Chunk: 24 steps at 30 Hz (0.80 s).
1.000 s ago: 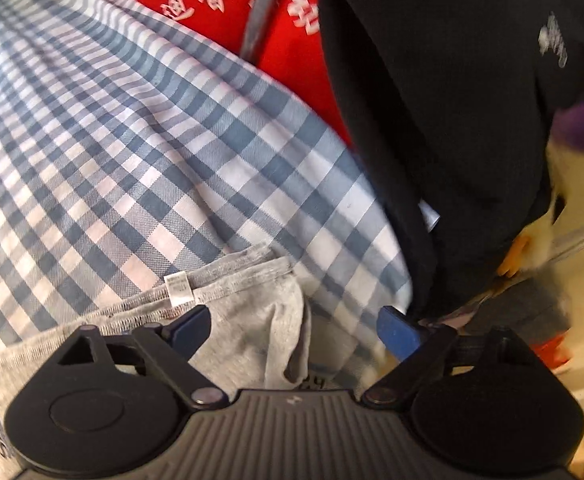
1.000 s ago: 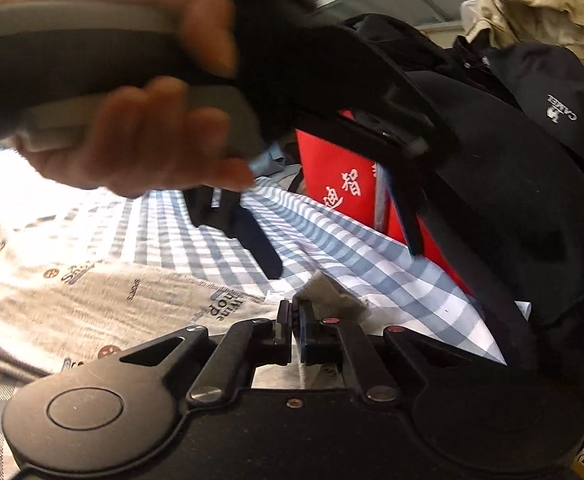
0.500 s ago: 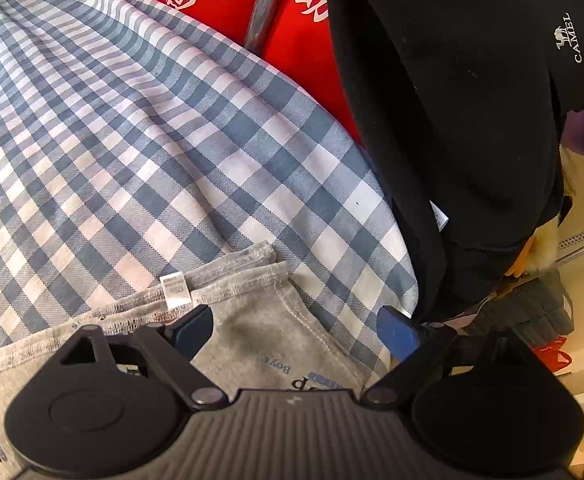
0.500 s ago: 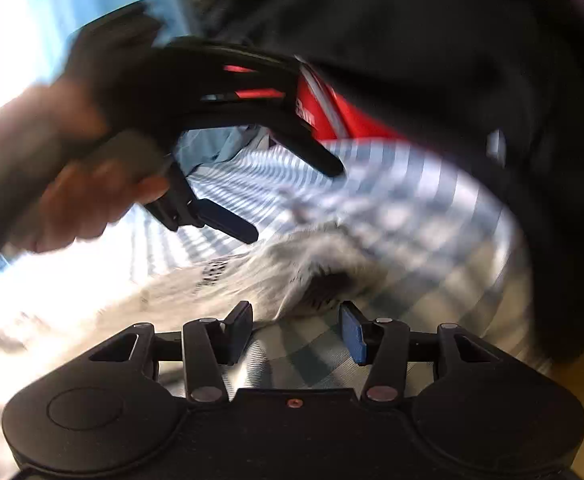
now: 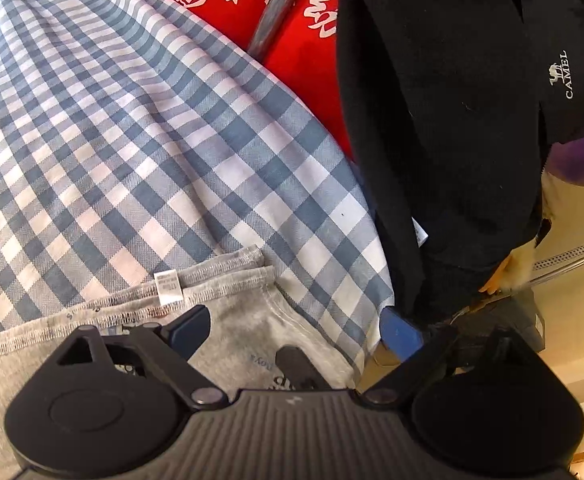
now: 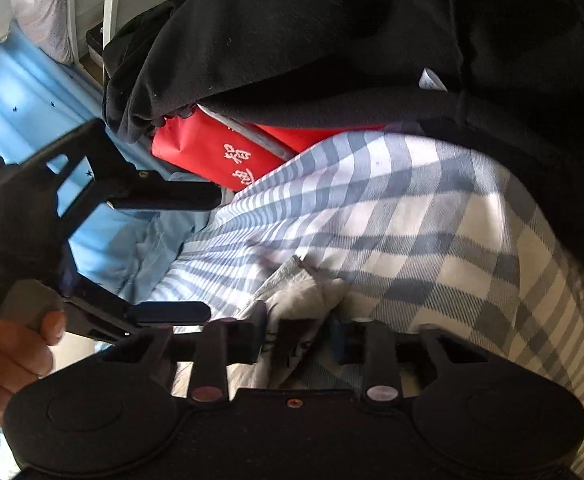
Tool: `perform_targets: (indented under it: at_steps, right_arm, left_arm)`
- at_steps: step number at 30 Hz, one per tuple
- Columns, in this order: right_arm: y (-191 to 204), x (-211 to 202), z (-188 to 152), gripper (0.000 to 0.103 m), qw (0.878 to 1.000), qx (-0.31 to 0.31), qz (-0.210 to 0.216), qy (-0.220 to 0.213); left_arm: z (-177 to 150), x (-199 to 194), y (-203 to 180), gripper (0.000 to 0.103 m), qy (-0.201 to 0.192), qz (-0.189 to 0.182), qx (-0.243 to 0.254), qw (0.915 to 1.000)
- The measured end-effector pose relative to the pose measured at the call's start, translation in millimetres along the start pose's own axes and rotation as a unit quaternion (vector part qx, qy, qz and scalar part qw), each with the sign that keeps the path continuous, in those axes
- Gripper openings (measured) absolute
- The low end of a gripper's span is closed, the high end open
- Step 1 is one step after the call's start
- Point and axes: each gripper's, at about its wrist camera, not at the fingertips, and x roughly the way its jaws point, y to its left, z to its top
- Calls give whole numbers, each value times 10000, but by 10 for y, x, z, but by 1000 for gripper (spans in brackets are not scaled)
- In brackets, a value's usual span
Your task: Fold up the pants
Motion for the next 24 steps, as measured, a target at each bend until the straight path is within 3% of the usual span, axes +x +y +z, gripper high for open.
perform_targets:
  at_steps: [3, 7, 11, 14, 17, 19, 24]
  right_arm:
    - [270, -79, -43, 4, 9927, -1151, -257, -245]
    - [733, -155, -296, 2, 9442, -3165, -708, -572]
    - [983, -119, -534, 2, 8985, -4244, -943, -614]
    - [1088, -72, -679, 2, 8712, -4764, -1004, -626]
    - [1165, -67, -808, 2, 8482, -5166, -996, -614]
    - [1219, -61, -840, 2, 8433, -5259, -948, -576]
    - [1290, -106, -897, 2, 8367, -5371, -900, -582]
  left_arm:
    - [-2, -17, 19, 93, 67, -95, -71, 9999]
    - [-3, -71, 57, 89, 48, -240, -179, 9995]
    - [-21, -115, 71, 87, 34, -76, -143, 9999]
    - [-49, -134, 84, 86, 2, 122, -15, 9999]
    - [-77, -155, 131, 67, -37, 302, 32, 9995]
    - [-99, -178, 193, 40, -43, 365, -15, 9993]
    - [-246, -380, 417, 10, -394, 226, -421, 9981]
